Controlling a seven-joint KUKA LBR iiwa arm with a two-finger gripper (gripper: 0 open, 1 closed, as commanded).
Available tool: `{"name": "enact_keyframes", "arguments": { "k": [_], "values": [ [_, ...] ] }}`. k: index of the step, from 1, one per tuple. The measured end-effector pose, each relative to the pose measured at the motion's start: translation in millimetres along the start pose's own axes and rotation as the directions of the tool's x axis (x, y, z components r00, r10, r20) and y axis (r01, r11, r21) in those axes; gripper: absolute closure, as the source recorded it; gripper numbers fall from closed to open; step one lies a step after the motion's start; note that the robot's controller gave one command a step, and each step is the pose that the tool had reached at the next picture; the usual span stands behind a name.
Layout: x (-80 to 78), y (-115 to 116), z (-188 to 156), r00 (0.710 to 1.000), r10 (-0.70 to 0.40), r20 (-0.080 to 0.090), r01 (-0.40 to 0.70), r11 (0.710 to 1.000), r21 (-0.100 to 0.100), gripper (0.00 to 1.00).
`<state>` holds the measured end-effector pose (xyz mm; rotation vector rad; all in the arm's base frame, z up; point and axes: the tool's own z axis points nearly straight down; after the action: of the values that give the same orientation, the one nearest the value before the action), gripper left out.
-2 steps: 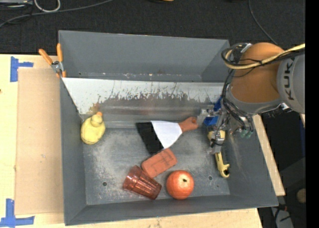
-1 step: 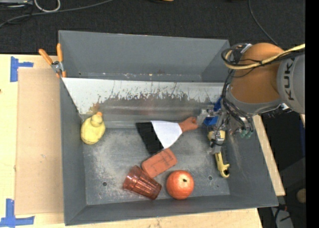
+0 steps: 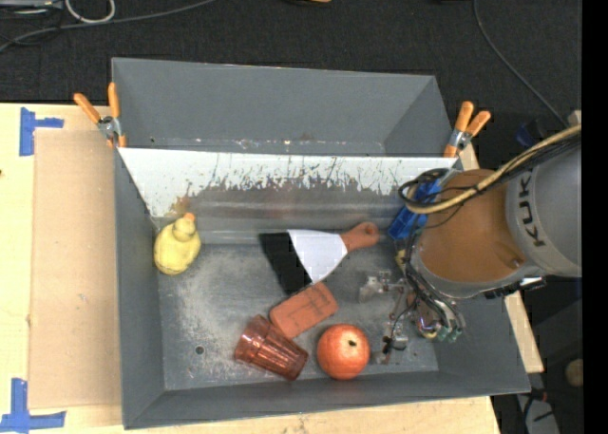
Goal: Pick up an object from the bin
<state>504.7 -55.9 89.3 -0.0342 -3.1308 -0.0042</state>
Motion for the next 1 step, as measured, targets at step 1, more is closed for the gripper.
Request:
{"name": "enact_keyframes", "arguments": {
  "k": [1],
  "values": [
    [-61.1, 40.7, -10.3, 0.988, -0.151, 0.016, 0.151, 0.988, 0.005, 0.00]
  ]
}}
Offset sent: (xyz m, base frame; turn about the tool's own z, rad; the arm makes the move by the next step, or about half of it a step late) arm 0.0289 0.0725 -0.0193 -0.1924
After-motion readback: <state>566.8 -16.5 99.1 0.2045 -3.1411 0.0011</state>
